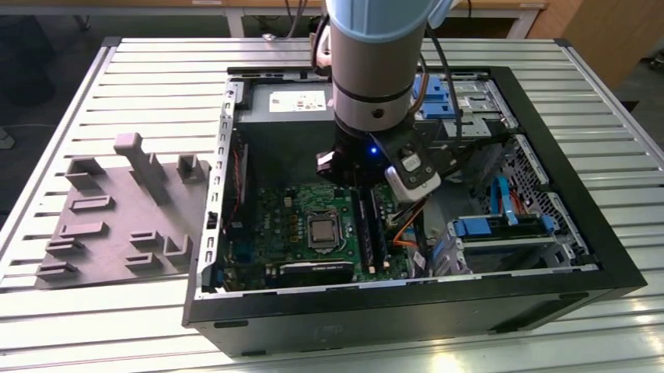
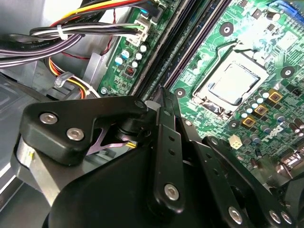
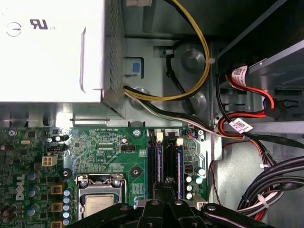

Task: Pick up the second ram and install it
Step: 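Press down the second ram until it locks into place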

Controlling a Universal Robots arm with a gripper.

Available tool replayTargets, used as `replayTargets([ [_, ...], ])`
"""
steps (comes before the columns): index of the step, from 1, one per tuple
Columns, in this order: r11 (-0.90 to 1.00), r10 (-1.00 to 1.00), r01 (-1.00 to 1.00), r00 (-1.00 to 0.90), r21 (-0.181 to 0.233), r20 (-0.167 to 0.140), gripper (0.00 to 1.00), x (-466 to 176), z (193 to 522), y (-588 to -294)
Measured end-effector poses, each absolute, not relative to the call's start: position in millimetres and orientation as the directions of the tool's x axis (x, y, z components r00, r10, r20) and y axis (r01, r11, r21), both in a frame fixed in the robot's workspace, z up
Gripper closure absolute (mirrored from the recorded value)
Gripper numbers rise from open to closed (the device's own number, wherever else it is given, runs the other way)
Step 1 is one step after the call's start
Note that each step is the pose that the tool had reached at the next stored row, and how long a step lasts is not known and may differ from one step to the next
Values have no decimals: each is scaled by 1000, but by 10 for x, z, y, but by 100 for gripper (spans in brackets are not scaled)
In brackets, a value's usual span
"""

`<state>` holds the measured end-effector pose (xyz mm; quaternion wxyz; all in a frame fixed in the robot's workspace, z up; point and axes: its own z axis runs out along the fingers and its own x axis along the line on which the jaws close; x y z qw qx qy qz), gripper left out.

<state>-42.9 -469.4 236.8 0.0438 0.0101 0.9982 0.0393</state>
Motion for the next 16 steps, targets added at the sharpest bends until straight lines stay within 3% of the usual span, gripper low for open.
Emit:
replayTargets([
  [16, 997, 24, 17, -996, 79, -87, 89, -430, 2368, -4650],
])
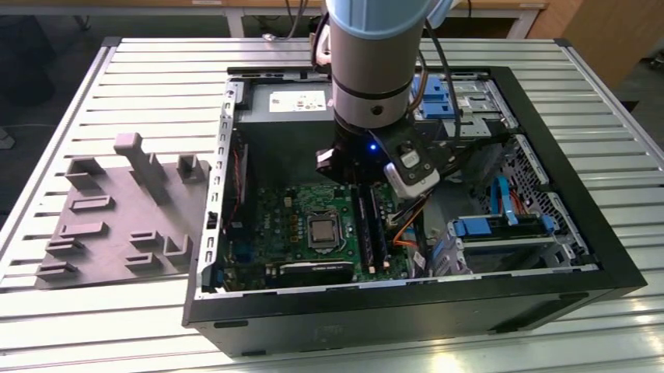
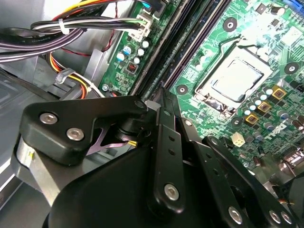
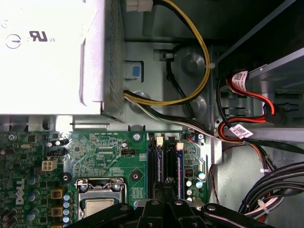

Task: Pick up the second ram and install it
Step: 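Press down the second ram until it locks into place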

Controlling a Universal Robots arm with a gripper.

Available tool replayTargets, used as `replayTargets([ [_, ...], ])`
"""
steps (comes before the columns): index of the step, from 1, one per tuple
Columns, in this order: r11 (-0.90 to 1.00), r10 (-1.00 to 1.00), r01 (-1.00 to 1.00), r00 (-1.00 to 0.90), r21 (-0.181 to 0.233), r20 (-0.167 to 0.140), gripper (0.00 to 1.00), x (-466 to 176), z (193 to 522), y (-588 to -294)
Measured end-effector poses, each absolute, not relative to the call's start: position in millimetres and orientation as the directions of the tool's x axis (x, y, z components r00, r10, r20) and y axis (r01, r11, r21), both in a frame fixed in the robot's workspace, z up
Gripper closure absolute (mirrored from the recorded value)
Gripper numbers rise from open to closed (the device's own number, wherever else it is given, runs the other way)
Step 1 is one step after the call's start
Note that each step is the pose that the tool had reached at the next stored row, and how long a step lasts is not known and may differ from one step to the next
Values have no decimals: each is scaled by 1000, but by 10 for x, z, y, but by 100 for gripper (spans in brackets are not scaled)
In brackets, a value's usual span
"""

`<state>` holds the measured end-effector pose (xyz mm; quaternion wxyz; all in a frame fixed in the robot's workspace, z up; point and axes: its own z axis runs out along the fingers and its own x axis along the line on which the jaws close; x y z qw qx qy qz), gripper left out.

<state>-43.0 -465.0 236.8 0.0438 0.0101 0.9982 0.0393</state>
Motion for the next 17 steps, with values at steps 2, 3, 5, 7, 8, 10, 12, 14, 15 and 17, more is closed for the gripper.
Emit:
replayTargets([
  [2, 997, 24, 17, -996, 79, -87, 89, -430, 2368, -4640],
  [3, 997, 24, 17, -996, 79, -87, 89, -429, 2368, -4639],
  [5, 997, 24, 17, -996, 79, -87, 89, -430, 2368, -4635],
  [7, 997, 24, 17, -996, 79, -87, 89, -430, 2368, -4630],
  [8, 997, 24, 17, -996, 79, -87, 89, -430, 2368, -4628],
  [10, 997, 24, 17, -996, 79, -87, 89, -430, 2368, -4622],
  [12, 997, 24, 17, -996, 79, -87, 89, -429, 2367, -4612],
  [14, 997, 24, 17, -996, 79, -87, 89, -429, 2368, -4606],
  [15, 997, 24, 17, -996, 79, -87, 89, -430, 2368, -4603],
  [17, 997, 24, 17, -996, 79, -87, 89, -430, 2368, -4598],
])
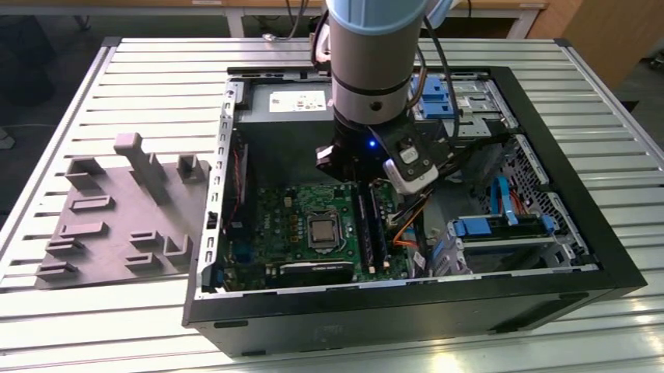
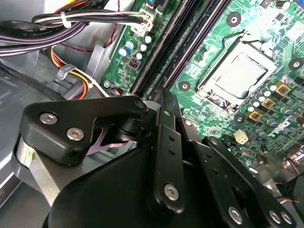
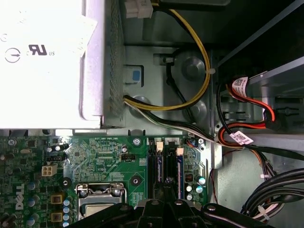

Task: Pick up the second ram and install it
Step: 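Press down the second ram until it locks into place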

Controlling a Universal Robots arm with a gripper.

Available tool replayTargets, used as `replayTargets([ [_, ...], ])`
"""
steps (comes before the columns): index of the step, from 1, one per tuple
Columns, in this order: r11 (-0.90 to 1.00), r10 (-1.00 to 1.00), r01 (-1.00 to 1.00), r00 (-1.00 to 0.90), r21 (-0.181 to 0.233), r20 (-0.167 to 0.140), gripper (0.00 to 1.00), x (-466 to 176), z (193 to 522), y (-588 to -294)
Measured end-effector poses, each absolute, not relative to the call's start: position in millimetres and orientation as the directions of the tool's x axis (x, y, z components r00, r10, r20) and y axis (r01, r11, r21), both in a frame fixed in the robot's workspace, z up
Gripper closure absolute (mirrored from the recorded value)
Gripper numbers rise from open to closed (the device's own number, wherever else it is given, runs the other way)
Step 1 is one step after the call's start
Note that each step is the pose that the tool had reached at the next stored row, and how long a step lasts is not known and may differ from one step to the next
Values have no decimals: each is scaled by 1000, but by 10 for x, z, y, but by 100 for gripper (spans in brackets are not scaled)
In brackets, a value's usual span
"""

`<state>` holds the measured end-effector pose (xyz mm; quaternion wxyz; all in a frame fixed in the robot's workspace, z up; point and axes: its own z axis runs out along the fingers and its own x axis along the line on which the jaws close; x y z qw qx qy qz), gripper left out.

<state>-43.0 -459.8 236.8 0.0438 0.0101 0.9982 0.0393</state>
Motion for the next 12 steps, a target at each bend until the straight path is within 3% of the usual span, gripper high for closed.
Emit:
replayTargets([
  [12, 997, 24, 17, -996, 79, -87, 89, -429, 2367, -4548],
])
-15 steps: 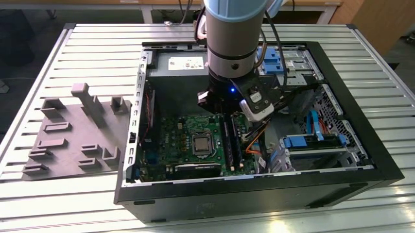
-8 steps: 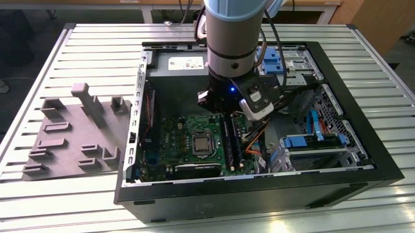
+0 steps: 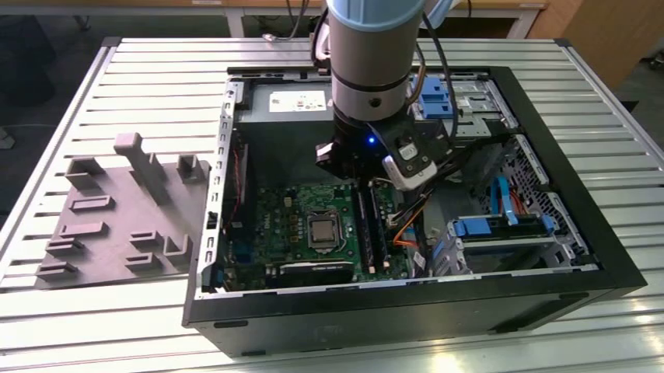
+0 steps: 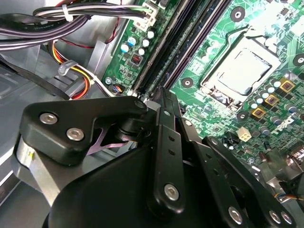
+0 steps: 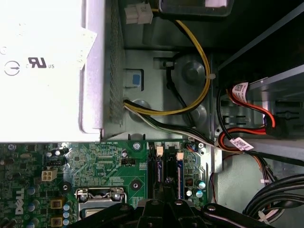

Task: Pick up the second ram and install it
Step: 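Press down the second ram until it locks into place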

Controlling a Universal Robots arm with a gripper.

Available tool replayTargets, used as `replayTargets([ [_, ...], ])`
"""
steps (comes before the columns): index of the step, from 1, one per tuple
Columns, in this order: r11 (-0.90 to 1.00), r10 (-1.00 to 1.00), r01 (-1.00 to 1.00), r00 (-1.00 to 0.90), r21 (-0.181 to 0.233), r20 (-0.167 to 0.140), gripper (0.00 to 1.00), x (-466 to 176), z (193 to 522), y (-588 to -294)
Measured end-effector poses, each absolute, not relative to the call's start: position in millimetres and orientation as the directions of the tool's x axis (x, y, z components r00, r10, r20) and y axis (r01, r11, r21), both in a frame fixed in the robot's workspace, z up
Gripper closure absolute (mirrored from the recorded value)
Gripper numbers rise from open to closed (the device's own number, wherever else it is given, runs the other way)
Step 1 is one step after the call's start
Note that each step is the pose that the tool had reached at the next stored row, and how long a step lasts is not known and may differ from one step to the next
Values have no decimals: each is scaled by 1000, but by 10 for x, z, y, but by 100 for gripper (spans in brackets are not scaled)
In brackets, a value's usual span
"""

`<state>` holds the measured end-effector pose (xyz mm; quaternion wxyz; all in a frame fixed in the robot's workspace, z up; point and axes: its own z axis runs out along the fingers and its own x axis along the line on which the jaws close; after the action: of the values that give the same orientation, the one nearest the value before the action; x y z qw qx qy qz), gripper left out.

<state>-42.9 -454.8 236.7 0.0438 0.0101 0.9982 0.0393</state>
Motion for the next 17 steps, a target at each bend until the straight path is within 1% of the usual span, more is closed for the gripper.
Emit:
replayTargets([
  [3, 997, 24, 17, -996, 79, -87, 89, -429, 2325, -4545],
  [17, 997, 24, 17, -996, 79, -87, 89, -428, 2323, -4500],
])
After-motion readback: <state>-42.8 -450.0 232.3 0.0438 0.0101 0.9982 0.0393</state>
